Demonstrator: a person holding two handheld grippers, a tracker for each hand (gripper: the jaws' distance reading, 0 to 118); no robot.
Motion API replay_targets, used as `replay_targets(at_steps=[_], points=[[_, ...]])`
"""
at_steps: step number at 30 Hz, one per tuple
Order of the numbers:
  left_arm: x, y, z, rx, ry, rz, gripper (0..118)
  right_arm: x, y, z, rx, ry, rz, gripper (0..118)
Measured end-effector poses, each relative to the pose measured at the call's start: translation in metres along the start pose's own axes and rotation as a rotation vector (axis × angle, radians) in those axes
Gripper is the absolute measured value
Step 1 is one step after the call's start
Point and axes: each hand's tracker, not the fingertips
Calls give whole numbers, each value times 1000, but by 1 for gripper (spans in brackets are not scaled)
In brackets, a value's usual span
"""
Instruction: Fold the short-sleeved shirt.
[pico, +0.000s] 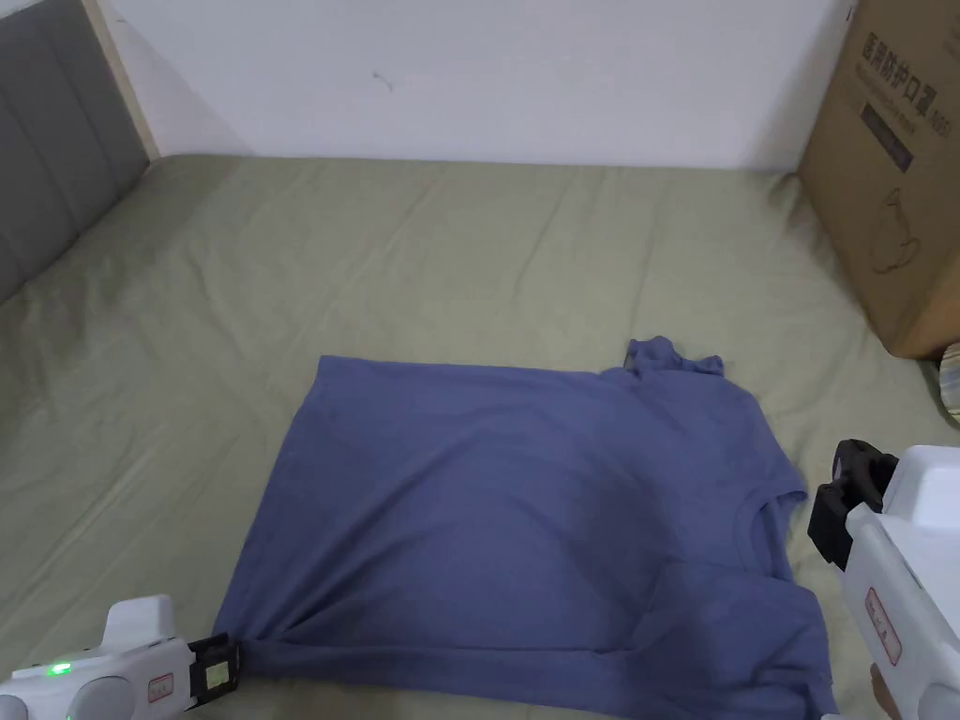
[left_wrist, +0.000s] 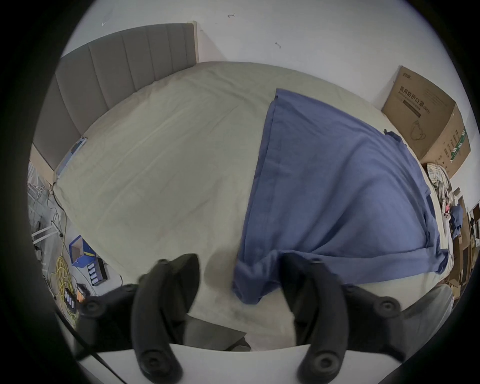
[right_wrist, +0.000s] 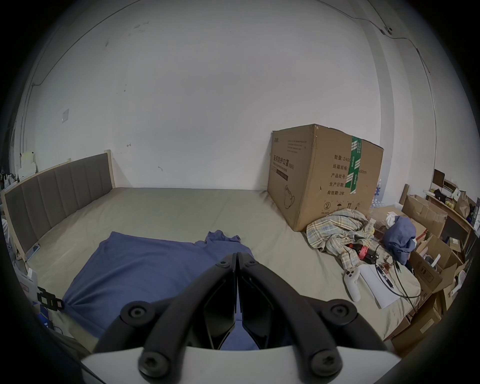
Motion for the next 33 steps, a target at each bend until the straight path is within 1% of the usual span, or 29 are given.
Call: replay_targets(at_steps=[1, 2, 3, 4, 5, 7, 8, 9, 10, 11, 12, 13, 16, 18, 19, 22, 23, 24, 25, 26, 30, 31, 33], points=[[0, -2, -1, -10, -26, 9, 58, 2, -2, 0, -7, -5, 0, 0], [1, -2, 2, -10, -92, 22, 39, 4, -3, 1, -11, -10, -1, 0], [3, -2, 3, 2, -113, 29, 26, 7, -6, 1, -17, -12, -1, 0], [6, -2, 5, 7, -91, 23, 16, 11, -9, 1, -28, -22, -6, 0], [8, -1, 6, 11, -103, 17, 9, 14, -12, 0, -41, -28, -11, 0], [13, -2, 10, 36, -71, -31, 7, 23, -25, -3, -98, -22, -40, 3], [15, -1, 13, 44, -69, -45, 7, 28, -33, -5, -132, -25, -47, 15], [16, 0, 17, 50, -75, -45, 7, 32, -44, -9, -189, -27, -42, 35], [9, -1, 14, 59, -75, -43, 7, 35, -55, -14, -250, -9, -48, 62], [9, 0, 17, 69, -76, -42, 7, 39, -68, -19, -317, -12, -46, 91], [8, 2, 20, 81, -74, -45, 7, 43, -85, -23, -380, 15, -59, 101], [7, 2, 20, 84, -74, -40, 7, 45, -102, -27, -423, 27, -69, 102], [5, 2, 22, 94, -79, -34, 7, 44, -141, -35, -529, 7, -65, 101], [7, 6, 27, 97, -82, -36, 7, 45, -158, -38, -588, 24, -84, 95], [7, 7, 27, 100, -81, -40, 7, 45, -168, -40, -608, 22, -77, 92], [9, 8, 26, 96, -83, -44, 7, 43, -179, -44, -618, 36, -71, 72], [9, 8, 25, 93, -79, -49, 7, 40, -180, -44, -621, 34, -70, 54], [9, 8, 25, 91, -76, -52, 7, 40, -182, -45, -620, 35, -70, 33], [9, 8, 24, 89, -77, -49, 7, 40, -182, -46, -618, 41, -76, 6], [8, 5, 21, 88, -77, -48, 7, 41, -181, -46, -620, 46, -83, 3], [8, 6, 25, 96, -81, -23, 7, 44, -173, -38, -575, 68, -104, 3], [7, 7, 27, 102, -85, -11, 7, 44, -168, -35, -560, 58, -105, 2], [5, 12, 31, 116, -95, 14, 7, 48, -155, -32, -520, 62, -137, 2]])
